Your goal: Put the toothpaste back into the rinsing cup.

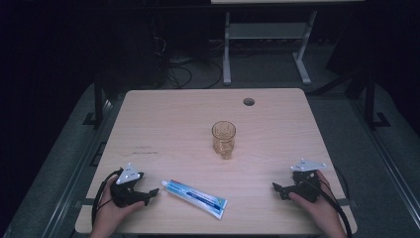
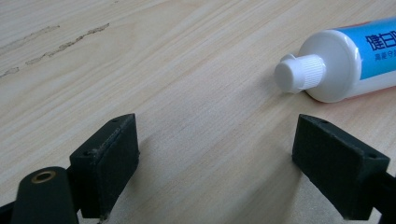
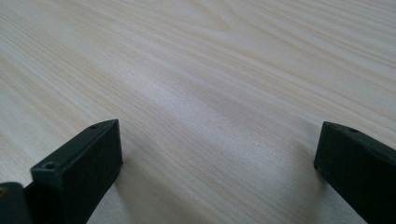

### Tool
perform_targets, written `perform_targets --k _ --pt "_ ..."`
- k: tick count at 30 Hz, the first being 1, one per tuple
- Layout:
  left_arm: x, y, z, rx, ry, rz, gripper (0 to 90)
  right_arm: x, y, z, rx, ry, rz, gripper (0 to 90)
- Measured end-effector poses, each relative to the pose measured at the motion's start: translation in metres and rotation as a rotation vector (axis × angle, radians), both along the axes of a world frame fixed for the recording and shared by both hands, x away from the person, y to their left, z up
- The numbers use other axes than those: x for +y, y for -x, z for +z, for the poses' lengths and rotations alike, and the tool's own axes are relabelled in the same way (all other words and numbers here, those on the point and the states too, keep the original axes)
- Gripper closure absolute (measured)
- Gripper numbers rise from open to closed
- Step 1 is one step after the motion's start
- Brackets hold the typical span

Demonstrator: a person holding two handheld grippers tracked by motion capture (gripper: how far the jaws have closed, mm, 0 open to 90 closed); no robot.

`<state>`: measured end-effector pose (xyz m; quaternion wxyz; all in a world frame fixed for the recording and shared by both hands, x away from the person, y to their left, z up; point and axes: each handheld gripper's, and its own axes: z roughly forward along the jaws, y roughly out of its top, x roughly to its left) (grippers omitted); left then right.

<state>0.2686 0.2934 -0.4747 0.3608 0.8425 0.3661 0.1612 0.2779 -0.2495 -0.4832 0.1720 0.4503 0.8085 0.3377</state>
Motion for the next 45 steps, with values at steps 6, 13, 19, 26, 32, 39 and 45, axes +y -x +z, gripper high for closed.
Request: perform_targets --k 6,13,19,26,32,39,45 --pt "0.004 0.001 0.001 -0.006 0.013 -0.002 21.5 0.000 0.000 0.000 -0.001 0.001 0.001 0.4" --pt "0.008 0.003 0.005 0.017 0.031 -0.009 35.9 0.000 -0.001 0.000 0.001 0.000 0.000 0.4" --pt "0.009 0.009 0.016 0.010 0.050 -0.042 60.1 0.000 0.000 0.000 0.000 0.000 -0.005 0.5" --pt "0.004 0.013 0.034 0.026 0.110 -0.077 90.0 0.000 0.000 0.000 0.001 0.000 -0.006 0.5" --pt "-0.014 0.018 0.037 0.029 0.123 -0.130 90.0 0.000 0.000 0.000 0.001 0.001 -0.006 0.4" --pt "-0.034 0.020 0.040 0.038 0.138 -0.190 90.0 0.000 0.000 0.000 0.000 0.001 -0.005 0.4" --pt "-0.051 0.022 0.041 0.052 0.162 -0.245 90.0 0.000 0.000 0.000 -0.001 0.001 -0.004 0.5"
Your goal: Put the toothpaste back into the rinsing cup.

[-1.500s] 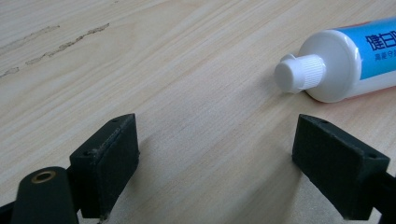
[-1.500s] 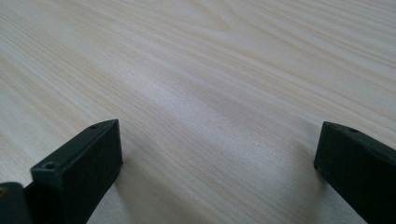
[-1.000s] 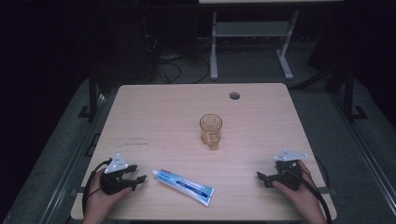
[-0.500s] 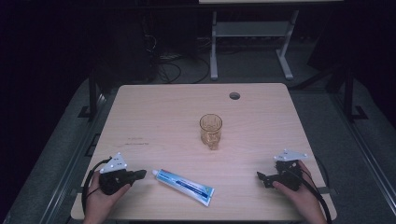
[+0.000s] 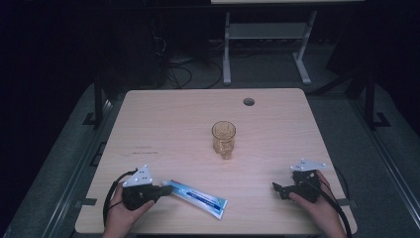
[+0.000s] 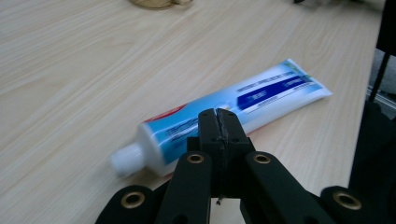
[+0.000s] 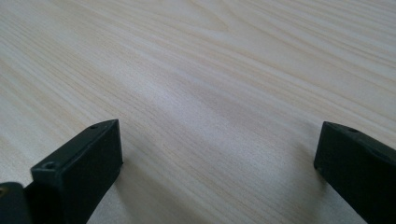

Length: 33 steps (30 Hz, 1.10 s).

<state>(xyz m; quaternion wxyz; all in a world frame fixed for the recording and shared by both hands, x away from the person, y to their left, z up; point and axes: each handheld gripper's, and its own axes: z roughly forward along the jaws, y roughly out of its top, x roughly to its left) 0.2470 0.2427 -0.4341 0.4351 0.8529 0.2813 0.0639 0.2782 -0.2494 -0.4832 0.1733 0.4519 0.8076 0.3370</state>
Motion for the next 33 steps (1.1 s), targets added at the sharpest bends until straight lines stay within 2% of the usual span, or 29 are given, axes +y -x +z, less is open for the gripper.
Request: perform_targets --k 1,7,18,21,28,33 --pt "-0.006 0.001 0.000 0.004 0.010 -0.019 90.0 0.000 0.000 0.000 0.000 0.000 0.000 0.4" --pt "-0.024 0.002 -0.001 0.006 0.005 -0.075 90.0 0.000 0.000 0.000 0.000 0.000 0.000 0.4" --pt "-0.053 0.006 -0.005 0.021 0.009 -0.145 90.0 0.000 0.000 0.000 0.000 0.000 0.000 0.4" --pt "-0.063 0.007 -0.008 0.025 -0.006 -0.175 90.0 0.000 0.000 0.000 0.000 0.000 0.000 0.4" --pt "-0.075 0.009 -0.012 0.035 -0.014 -0.210 90.0 0.000 0.000 0.000 0.000 0.000 0.000 0.4" --pt "-0.086 0.010 -0.016 0.043 -0.035 -0.237 90.0 0.000 0.000 0.000 0.000 0.000 0.000 0.5"
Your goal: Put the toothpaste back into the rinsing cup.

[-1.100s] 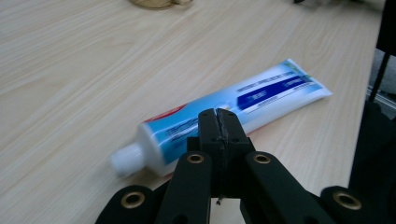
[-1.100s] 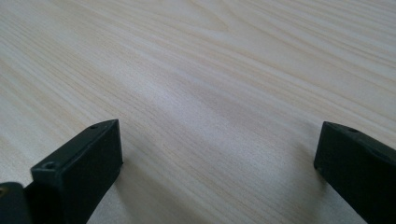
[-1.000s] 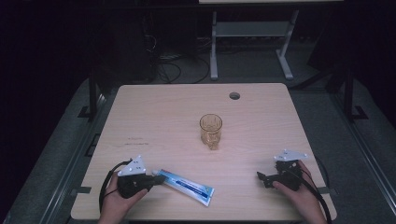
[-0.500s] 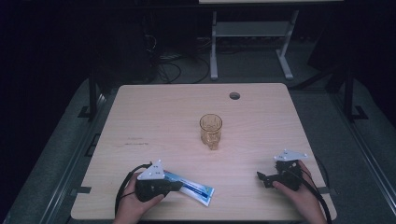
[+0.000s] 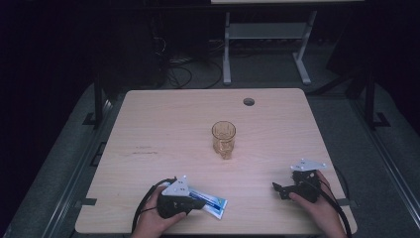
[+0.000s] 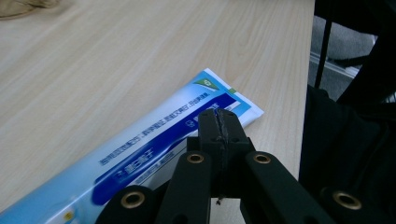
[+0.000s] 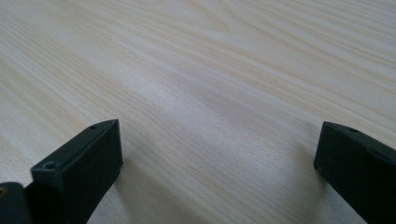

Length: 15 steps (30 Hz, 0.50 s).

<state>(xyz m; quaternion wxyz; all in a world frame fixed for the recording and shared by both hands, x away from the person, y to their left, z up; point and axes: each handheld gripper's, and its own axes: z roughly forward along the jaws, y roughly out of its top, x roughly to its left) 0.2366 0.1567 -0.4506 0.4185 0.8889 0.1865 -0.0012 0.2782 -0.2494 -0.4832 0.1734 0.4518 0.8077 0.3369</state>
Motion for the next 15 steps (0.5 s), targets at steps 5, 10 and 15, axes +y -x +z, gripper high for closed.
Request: perform_targets --k 5,10,15 --pt "-0.005 -0.002 -0.003 0.000 -0.014 -0.003 90.0 0.000 0.000 0.000 0.000 0.000 0.000 0.4" --pt "-0.005 -0.007 -0.002 -0.004 -0.013 0.003 90.0 0.000 0.000 0.000 0.000 0.000 0.000 0.4" --pt "-0.006 -0.011 -0.002 -0.002 -0.013 0.009 90.0 0.000 0.000 0.000 0.000 0.000 0.000 0.5"
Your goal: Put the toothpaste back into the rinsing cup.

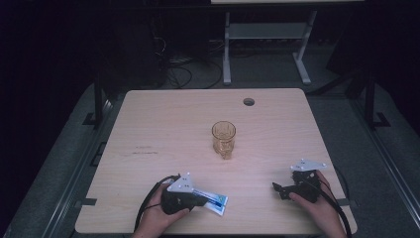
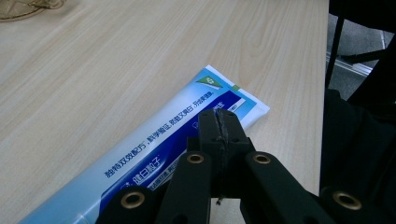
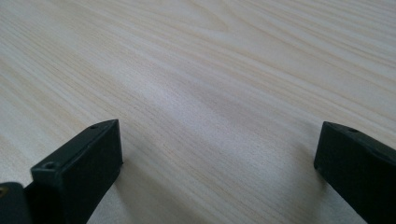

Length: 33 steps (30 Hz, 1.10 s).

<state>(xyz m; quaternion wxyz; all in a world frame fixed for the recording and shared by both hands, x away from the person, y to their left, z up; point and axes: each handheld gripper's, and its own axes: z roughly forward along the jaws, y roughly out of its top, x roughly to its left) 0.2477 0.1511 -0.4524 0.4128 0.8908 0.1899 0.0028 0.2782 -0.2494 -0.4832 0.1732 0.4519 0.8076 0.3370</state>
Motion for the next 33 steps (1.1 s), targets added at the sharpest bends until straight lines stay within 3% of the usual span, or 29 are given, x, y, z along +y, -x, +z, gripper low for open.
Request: perform_targets --k 16,33 --pt "-0.009 -0.020 0.002 -0.011 -0.028 0.029 90.0 0.000 0.000 0.000 0.000 0.000 0.000 0.5" --pt "-0.007 -0.045 0.008 -0.009 -0.069 0.112 90.0 0.000 0.000 0.000 0.000 0.000 0.000 0.4"
